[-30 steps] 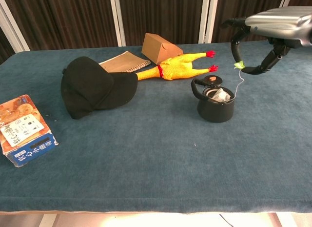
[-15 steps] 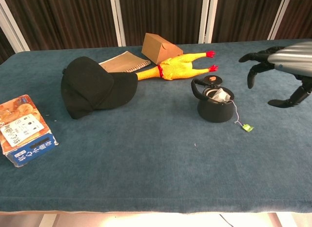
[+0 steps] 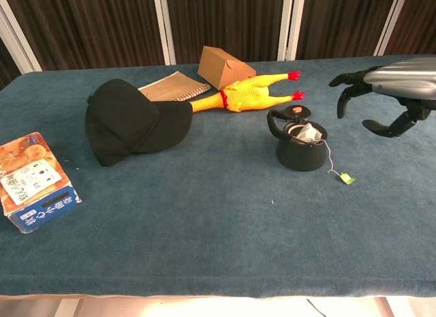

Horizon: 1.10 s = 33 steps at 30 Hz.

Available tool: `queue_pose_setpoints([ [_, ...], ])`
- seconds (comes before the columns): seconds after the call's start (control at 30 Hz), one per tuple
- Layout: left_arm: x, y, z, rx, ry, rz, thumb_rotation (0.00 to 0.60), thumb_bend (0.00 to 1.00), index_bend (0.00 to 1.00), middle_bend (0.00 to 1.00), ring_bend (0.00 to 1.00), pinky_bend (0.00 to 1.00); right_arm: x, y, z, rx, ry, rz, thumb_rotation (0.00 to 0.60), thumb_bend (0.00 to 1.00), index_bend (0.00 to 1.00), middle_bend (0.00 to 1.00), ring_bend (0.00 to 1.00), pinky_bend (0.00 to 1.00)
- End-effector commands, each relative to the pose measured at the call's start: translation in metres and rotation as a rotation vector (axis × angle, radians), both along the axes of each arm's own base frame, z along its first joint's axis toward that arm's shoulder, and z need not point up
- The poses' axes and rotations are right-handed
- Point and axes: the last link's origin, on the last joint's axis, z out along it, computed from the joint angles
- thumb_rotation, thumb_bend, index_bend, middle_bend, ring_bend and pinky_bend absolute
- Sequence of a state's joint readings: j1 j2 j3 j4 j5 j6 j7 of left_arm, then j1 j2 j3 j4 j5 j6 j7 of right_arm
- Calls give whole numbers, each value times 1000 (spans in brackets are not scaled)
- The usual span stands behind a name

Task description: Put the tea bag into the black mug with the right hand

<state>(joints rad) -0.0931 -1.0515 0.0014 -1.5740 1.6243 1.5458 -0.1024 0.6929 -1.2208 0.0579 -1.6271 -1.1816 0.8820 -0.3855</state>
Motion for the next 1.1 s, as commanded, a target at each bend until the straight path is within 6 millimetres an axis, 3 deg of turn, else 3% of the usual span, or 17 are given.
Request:
queue_pose_setpoints([
  [0.03,0,0,1,1,-1,2,600,8,0,0,0,68,12,-13,-13,22,-1,-14,600,582,351,0,0,0],
  [0.43,-1,0,4,7,-5,4,600,19,0,0,0,68,30,-23,-37,51,9,-12,600,614,353,0,0,0],
  [1.1,-2,-1,6,16,-9,2,600,20,0,0,0,68,23,-29,-67,93,38,-48,600,614,366,0,0,0],
])
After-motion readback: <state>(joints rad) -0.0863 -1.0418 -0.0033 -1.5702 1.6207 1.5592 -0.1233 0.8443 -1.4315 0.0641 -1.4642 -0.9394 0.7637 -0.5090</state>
